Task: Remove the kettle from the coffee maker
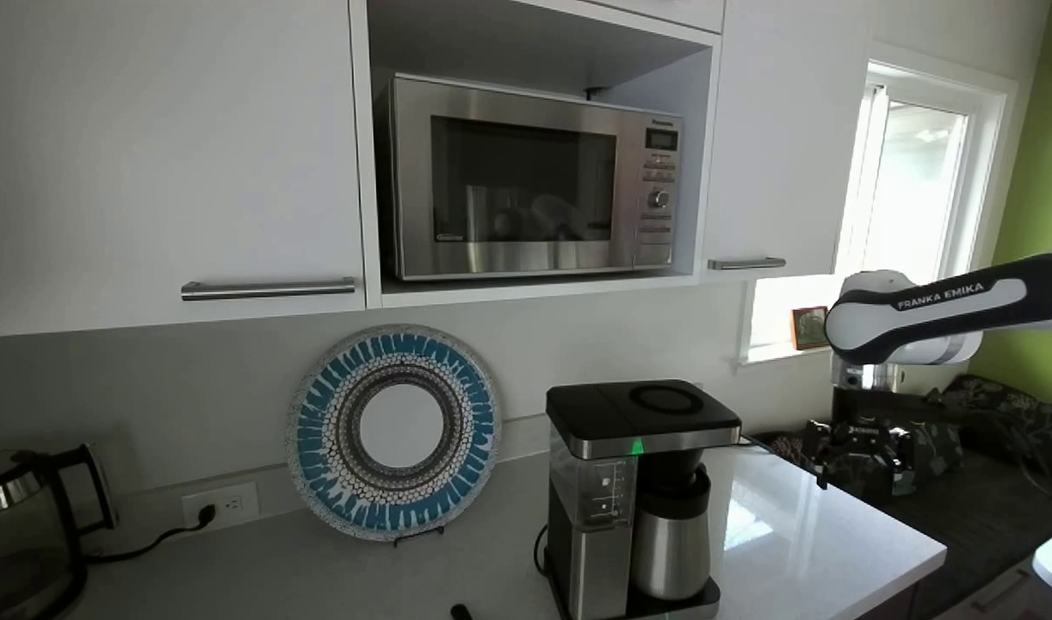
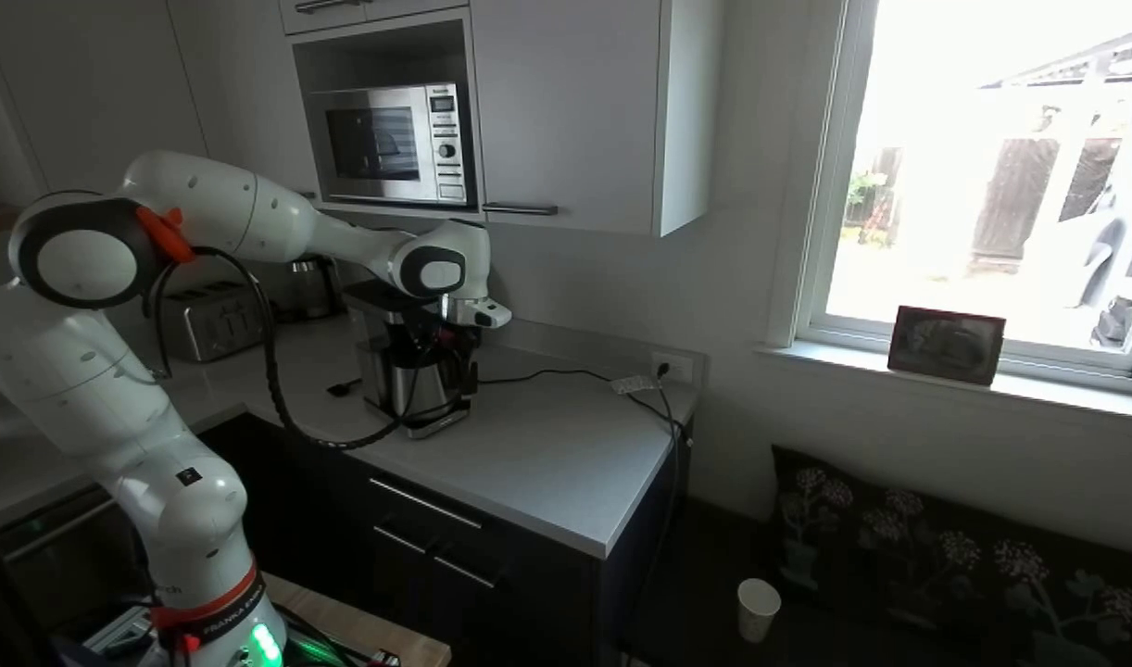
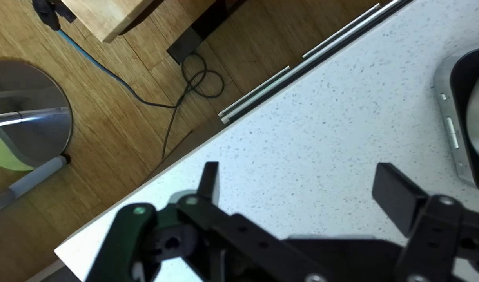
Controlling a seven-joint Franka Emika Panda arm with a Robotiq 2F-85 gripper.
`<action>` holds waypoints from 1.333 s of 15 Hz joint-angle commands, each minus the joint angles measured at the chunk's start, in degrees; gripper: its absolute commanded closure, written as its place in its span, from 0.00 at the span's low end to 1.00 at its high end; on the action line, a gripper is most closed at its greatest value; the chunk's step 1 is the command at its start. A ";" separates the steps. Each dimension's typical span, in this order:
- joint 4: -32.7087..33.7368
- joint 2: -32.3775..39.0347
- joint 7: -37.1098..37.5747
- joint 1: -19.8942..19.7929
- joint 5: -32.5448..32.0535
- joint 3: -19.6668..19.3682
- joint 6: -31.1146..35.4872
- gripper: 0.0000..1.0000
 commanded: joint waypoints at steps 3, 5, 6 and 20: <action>2.24 3.33 3.11 -0.59 6.46 -0.46 -0.83 0.00; 3.26 5.59 6.03 -0.74 11.31 -0.72 -0.32 0.00; 4.19 6.98 6.95 -0.74 13.74 -0.89 -1.05 0.00; 18.24 25.43 10.63 -0.72 38.07 -1.07 -7.65 0.00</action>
